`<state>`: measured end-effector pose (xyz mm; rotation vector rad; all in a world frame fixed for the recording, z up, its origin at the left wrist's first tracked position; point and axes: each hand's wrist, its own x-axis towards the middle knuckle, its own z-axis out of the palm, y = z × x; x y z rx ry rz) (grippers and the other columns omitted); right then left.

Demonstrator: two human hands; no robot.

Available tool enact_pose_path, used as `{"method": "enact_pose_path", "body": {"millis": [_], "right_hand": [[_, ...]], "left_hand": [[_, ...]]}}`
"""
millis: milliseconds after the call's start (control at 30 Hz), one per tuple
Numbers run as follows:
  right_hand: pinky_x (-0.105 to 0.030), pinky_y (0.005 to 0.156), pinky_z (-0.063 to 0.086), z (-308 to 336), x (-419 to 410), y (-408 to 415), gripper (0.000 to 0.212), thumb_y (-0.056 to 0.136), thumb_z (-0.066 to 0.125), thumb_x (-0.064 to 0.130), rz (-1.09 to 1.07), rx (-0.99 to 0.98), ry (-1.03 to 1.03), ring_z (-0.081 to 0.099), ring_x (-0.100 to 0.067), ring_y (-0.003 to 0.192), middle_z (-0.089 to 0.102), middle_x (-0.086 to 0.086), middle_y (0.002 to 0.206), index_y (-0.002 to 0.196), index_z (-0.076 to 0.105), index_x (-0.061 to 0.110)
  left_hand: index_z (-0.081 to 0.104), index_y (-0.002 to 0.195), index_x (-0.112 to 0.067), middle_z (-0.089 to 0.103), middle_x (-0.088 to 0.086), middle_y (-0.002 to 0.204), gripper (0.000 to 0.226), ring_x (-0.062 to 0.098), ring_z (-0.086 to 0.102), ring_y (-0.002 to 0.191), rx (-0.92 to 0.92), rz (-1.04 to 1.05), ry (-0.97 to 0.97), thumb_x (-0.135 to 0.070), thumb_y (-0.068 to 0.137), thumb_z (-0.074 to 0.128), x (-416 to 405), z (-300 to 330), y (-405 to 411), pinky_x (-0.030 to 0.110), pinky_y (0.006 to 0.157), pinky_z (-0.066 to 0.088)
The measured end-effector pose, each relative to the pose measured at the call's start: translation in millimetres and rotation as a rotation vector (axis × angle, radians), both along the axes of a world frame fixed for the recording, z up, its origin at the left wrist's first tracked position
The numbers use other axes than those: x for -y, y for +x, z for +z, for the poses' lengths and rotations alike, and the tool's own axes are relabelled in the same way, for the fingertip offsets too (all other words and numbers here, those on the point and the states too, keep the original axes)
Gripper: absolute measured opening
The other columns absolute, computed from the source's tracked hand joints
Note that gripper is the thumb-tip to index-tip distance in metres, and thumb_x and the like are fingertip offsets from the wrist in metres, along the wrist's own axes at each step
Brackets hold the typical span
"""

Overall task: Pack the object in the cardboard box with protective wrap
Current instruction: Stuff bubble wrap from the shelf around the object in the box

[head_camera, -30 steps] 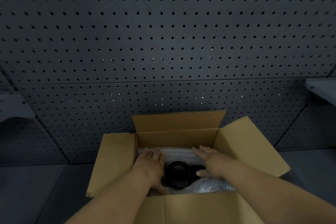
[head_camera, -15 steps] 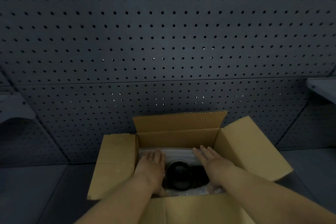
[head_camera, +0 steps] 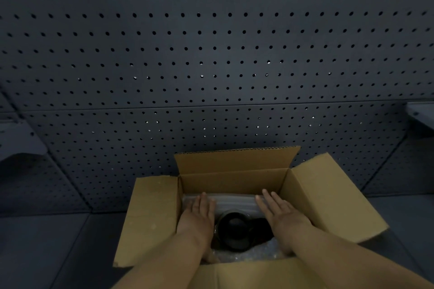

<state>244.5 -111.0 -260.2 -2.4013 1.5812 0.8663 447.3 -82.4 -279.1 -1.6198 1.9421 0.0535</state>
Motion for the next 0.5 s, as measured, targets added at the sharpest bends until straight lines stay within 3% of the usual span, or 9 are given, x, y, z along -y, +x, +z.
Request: {"method": "enact_pose_path", "body": {"millis": [133, 267, 500], "right_hand": [[-0.036, 0.120, 0.001, 0, 0, 3, 0.116, 0.086, 0.066, 0.018, 0.009, -0.049, -0.001, -0.024, -0.026, 0.145, -0.040, -0.007, 0.150, 0.141, -0.036, 0.017], [-0.036, 0.121, 0.002, 11, 6, 4, 0.121, 0.081, 0.070, 0.010, -0.003, -0.039, 0.106, -0.024, -0.025, 0.145, -0.040, -0.005, 0.150, 0.142, -0.035, 0.019], [-0.035, 0.122, 0.010, 22, 24, -7, 0.126, 0.079, 0.076, 0.017, 0.013, 0.011, 0.201, -0.021, -0.017, 0.146, -0.037, 0.004, 0.152, 0.144, -0.032, 0.022]], "left_hand": [[-0.024, 0.143, 0.001, -0.021, 0.027, 0.154, 0.109, 0.038, -0.008, 0.146, 0.025, -0.023, -0.004, -0.048, 0.089, 0.056, 0, 1, -3, 0.044, 0.119, 0.004], [-0.024, 0.145, -0.001, -0.022, 0.023, 0.155, 0.125, 0.035, -0.009, 0.147, -0.033, -0.004, 0.081, -0.066, 0.077, 0.059, 8, 7, 3, 0.042, 0.120, 0.005], [-0.022, 0.145, 0.000, -0.017, 0.018, 0.158, 0.132, 0.031, -0.006, 0.147, -0.019, -0.040, 0.117, -0.068, 0.072, 0.064, 14, 26, 8, 0.043, 0.120, 0.001]]}}
